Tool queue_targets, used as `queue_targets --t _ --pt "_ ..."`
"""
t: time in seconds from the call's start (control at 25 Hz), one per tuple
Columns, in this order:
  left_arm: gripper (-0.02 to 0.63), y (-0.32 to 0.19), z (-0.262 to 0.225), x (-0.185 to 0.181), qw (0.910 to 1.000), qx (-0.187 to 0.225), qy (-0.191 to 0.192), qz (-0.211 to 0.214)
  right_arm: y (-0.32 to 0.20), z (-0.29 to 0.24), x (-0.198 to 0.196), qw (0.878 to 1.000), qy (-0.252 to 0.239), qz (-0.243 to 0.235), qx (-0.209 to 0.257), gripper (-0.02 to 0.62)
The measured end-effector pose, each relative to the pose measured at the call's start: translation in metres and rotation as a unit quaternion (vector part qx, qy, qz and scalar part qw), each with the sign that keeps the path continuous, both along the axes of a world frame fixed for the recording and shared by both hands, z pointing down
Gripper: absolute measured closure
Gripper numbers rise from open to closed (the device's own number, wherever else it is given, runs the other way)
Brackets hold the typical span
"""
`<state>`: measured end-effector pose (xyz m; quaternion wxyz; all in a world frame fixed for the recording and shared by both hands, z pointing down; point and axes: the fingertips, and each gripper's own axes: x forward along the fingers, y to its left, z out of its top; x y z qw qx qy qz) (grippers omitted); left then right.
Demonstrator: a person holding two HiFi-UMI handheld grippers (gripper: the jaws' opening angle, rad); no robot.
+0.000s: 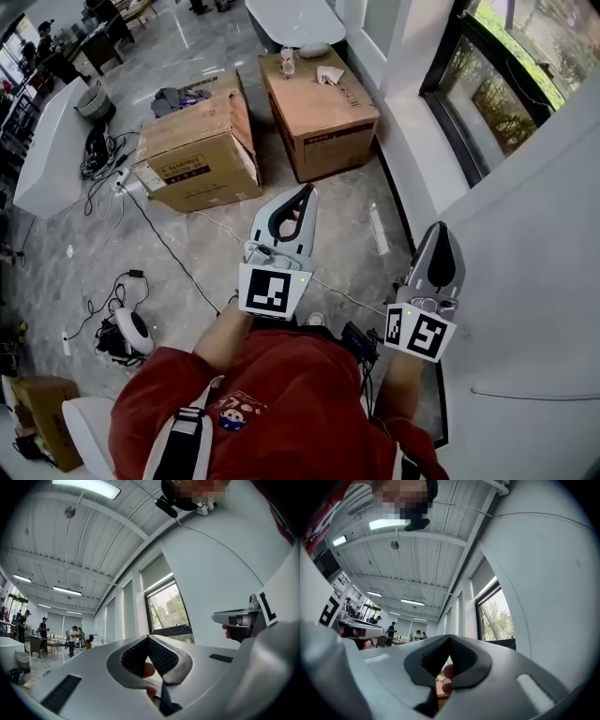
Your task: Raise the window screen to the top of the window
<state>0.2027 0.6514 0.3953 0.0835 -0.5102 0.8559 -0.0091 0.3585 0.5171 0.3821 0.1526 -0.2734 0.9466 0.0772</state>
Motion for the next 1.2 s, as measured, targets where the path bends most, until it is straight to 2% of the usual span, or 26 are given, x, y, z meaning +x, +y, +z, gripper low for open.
queue_targets --t 0.32,0.56,0.84,1.2 --pt "0.601 -0.021 0.001 -0.003 0.9999 0.004 0.01 0.006 -0.016 0.002 -0.001 1.0 0.005 0.002 0.003 0.586" --pt "0.601 -0.041 0.002 -0.024 0.9998 0.018 0.005 0.01 -0.033 0.002 -0.025 1.0 0.006 0.005 0.013 0.586" --pt "0.601 -0.077 0.001 -0.072 0.9995 0.025 0.002 0.019 -0.064 -0.003 -0.071 0.999 0.017 0.016 0.026 0.586" --pt "0.601 -0.141 0.004 -0.166 0.999 0.02 0.008 0.038 -0.119 0.0 -0.172 0.998 0.041 0.029 0.026 0.586"
